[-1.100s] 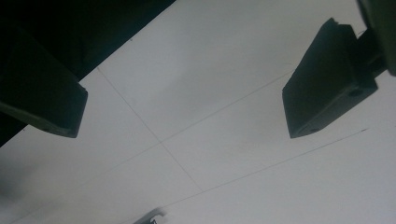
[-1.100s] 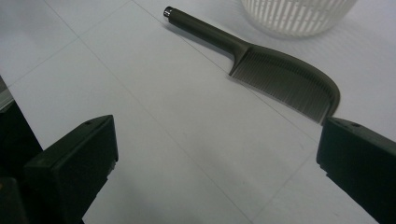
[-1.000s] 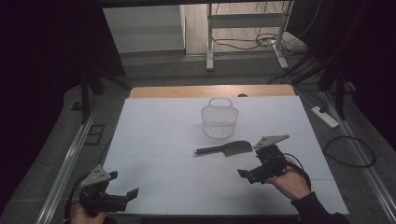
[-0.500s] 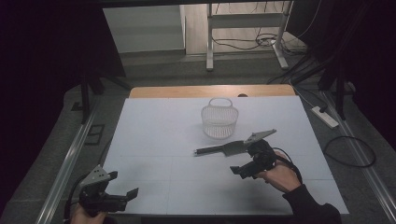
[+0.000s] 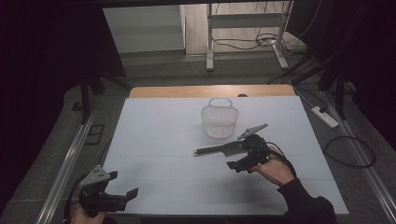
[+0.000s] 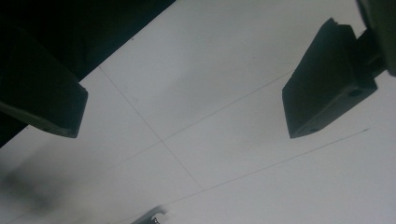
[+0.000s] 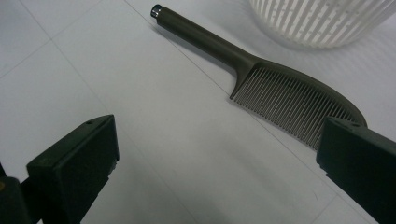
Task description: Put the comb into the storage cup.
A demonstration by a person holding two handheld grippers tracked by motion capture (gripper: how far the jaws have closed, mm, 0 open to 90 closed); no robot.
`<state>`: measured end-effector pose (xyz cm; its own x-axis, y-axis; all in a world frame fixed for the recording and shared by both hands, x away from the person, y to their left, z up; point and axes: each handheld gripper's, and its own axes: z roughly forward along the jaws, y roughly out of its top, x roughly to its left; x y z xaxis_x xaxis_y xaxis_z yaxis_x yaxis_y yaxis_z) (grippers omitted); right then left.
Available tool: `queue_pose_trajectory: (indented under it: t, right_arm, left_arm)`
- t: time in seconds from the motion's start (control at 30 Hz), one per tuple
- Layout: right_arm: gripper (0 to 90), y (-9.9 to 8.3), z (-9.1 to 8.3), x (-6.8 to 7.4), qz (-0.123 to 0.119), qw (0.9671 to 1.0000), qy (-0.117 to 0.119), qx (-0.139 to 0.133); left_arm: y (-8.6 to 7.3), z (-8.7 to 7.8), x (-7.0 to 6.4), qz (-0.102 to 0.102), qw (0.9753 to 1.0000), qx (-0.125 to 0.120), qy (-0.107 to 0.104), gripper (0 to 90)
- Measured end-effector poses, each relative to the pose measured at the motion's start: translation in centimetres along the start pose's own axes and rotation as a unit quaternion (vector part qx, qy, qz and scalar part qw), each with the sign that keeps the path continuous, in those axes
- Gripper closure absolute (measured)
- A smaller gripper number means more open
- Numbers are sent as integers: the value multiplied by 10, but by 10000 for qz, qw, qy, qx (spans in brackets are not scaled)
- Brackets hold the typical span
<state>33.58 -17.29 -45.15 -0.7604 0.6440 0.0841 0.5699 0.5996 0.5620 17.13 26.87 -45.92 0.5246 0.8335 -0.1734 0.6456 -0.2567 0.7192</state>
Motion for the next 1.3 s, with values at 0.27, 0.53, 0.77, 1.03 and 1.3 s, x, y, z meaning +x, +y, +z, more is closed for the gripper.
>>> queue_pose_trajectory:
  t: [0.27,0.53,0.77,1.03,1.3]
  right_arm:
    - [0,13,9,0,62,9999,47,137]
    - [0,23,21,0,-4,9996,65,266]
    - [0,33,31,0,76,9991,103,406]
    - [0,42,40,-1,68,9990,188,397]
    - [0,52,49,0,-25,9990,72,438]
  left_arm:
    - [0,0,0,-12,10000,2,-17,11]
    - [0,0,1,-45,10000,-15,-41,10]
    - [0,0,1,-51,10000,-16,-48,10]
    - [0,0,2,-60,10000,-20,-61,10]
    - [0,0,2,-62,10000,-21,-70,10]
